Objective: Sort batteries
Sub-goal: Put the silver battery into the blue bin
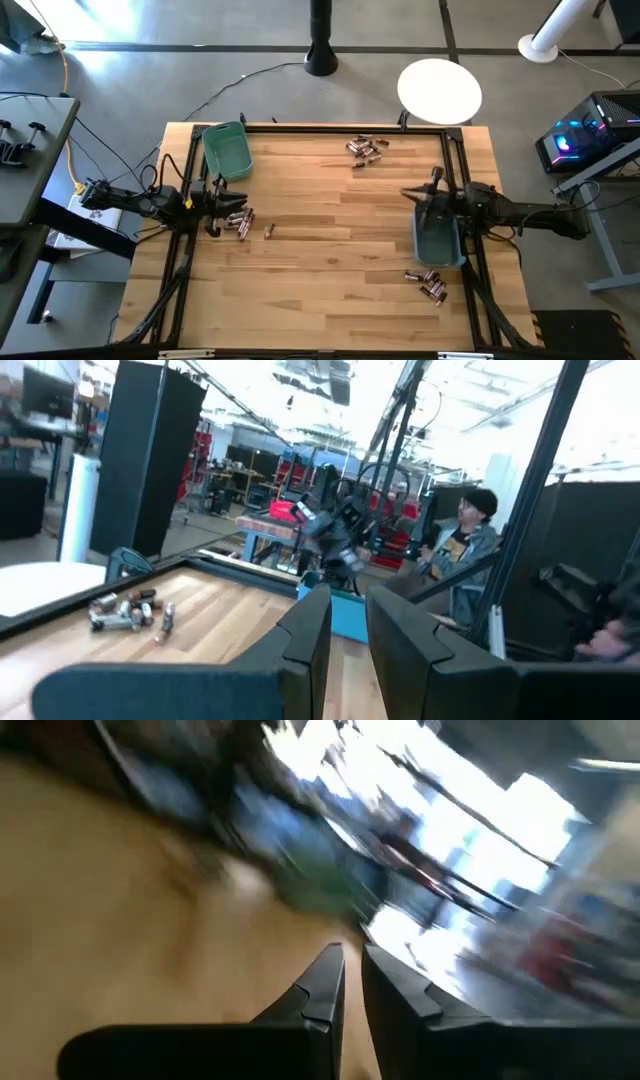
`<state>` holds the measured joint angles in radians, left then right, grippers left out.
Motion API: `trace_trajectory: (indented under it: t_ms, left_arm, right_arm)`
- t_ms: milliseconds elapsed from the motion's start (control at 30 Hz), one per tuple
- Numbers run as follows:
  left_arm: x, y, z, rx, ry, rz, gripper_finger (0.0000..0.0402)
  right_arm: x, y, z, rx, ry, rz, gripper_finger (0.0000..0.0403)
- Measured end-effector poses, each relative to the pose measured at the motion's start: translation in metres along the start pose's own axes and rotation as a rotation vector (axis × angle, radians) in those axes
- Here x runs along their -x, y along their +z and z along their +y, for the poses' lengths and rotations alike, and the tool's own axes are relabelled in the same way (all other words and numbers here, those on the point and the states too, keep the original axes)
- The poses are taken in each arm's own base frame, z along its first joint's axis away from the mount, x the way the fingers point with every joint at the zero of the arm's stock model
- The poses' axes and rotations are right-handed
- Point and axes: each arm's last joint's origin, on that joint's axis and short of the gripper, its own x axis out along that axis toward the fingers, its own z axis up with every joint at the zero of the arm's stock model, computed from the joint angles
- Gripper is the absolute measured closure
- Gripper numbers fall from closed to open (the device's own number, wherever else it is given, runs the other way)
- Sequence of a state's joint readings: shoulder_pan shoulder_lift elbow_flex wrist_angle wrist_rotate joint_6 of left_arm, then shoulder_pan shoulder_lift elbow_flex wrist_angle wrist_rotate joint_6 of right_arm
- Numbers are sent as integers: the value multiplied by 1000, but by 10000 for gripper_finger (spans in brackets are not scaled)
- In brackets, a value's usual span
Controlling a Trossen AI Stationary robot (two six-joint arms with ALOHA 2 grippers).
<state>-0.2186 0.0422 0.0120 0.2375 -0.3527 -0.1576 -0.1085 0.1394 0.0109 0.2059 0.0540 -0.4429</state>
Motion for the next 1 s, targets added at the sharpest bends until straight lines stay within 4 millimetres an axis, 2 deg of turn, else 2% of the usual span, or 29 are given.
trace_trajectory:
  t_ms: [100, 200, 300, 400, 533, 733, 867, 1000]
  left_arm:
    - [0, 0, 0, -50, 1, -1, 344]
    - [0, 1, 0, -87, 1, -15, 344]
    - [0, 4, 0, -110, 5, -44, 344]
    - [0, 6, -1, -141, 7, -61, 344]
    - [0, 9, 0, -156, 24, -86, 344]
    - [0, 8, 0, -148, 26, -78, 344]
    - [0, 7, 0, -103, 20, -70, 344]
    - [0, 7, -1, -82, 7, -69, 344]
  right_arm:
    - [2, 19, -7, -267, -12, -221, 370]
    - [8, 38, -16, -458, -18, -452, 370]
    - [16, 55, -22, -493, 39, -657, 370]
    - [13, 77, -27, -440, 172, -678, 370]
    - [-13, 106, -30, -437, 308, -503, 370]
    - [-70, 142, -15, -376, 383, -19, 370]
    - [-97, 164, 12, -360, 433, 258, 370]
    - [-114, 185, 57, -387, 449, 451, 370]
